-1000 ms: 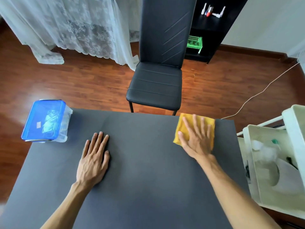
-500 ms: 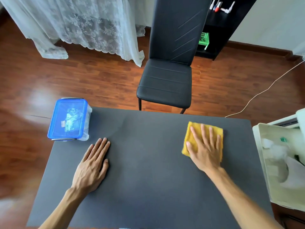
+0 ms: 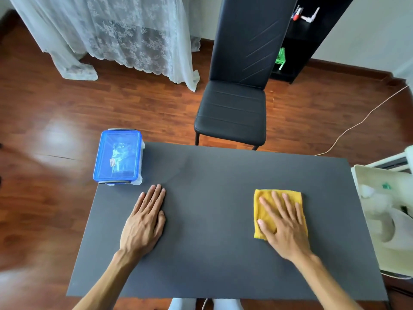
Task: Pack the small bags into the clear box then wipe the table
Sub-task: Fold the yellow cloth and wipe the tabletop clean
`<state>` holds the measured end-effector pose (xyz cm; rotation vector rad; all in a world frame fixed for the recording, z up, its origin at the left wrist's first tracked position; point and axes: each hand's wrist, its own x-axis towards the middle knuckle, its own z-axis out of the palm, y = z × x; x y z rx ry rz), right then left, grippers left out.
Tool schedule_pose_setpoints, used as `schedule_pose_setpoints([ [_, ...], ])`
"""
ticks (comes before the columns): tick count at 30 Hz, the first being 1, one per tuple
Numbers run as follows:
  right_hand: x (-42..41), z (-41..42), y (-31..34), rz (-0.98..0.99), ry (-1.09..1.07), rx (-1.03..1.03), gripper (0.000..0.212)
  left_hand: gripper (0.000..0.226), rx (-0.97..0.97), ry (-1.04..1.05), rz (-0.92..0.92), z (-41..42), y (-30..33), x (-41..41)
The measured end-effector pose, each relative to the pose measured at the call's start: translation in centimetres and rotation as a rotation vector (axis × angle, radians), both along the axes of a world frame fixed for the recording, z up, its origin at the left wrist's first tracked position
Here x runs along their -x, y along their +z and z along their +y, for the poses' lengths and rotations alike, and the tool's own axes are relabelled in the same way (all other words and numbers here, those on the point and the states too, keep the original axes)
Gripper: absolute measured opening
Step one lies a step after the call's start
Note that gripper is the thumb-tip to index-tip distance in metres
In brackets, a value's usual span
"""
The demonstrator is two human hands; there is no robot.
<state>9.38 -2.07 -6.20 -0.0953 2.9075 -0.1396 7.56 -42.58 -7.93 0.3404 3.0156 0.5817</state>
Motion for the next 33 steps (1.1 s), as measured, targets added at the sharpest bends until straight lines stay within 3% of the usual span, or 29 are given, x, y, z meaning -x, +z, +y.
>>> schedule_pose_setpoints([
  [3, 7.4, -1.9, -0.1, 0.015, -0.311, -0.016, 0.070, 0.057, -0.007, -0.010, 0.005, -0.1, -0.1, 0.1],
  [5, 11.6, -6.8, -0.6, 0.020, -0.347, -0.001, 0.066, 0.057, -0.007, -0.011, 0.012, -0.2, -0.3, 0.1],
  [8, 13.5, -15.4, -0.8, 0.052, -0.108, 0.066, 0.064, 0.057, -0.012, -0.005, 0.021, -0.3, -0.5, 0.1],
  [11, 7.7, -21.0, -1.3, 0.092, 0.252, 0.143, 0.064, 0.057, -0.008, 0.013, 0.025, -0.5, -0.6, 0.1],
  [14, -2.8, -19.2, -2.4, 0.059, 0.447, 0.159, 0.070, 0.058, 0.003, 0.019, 0.027, -0.5, -0.5, 0.1],
  [16, -8.0, -13.4, -2.4, 0.016, 0.444, 0.123, 0.071, 0.058, 0.003, 0.022, 0.028, -0.5, -0.4, 0.1],
  [18, -9.2, -6.2, -1.5, -0.006, 0.313, 0.065, 0.067, 0.058, 0.011, 0.023, 0.028, -0.3, -0.4, 0.1],
  [20, -6.6, -0.7, -0.7, 0.009, 0.003, 0.015, 0.066, 0.059, 0.031, 0.017, 0.032, -0.2, -0.4, 0.1],
  [22, -1.0, 0.5, -0.1, 0.030, -0.349, 0.001, 0.068, 0.059, 0.053, 0.011, 0.034, -0.1, -0.5, 0.1],
  [24, 4.8, -2.5, -0.1, 0.031, -0.490, -0.003, 0.065, 0.060, 0.074, 0.006, 0.027, 0.1, -0.6, 0.1],
  [28, 7.1, -13.1, -0.8, 0.073, -0.055, 0.101, 0.062, 0.060, 0.081, 0.003, 0.031, 0.0, -0.6, 0.0],
  [31, -1.6, -17.1, -2.1, 0.099, 0.273, 0.189, 0.067, 0.061, 0.100, -0.023, 0.033, -0.3, -0.6, -0.2],
  [33, -7.9, -14.8, -2.7, 0.068, 0.406, 0.179, 0.069, 0.061, 0.136, -0.032, 0.027, -0.2, -0.4, -0.2],
])
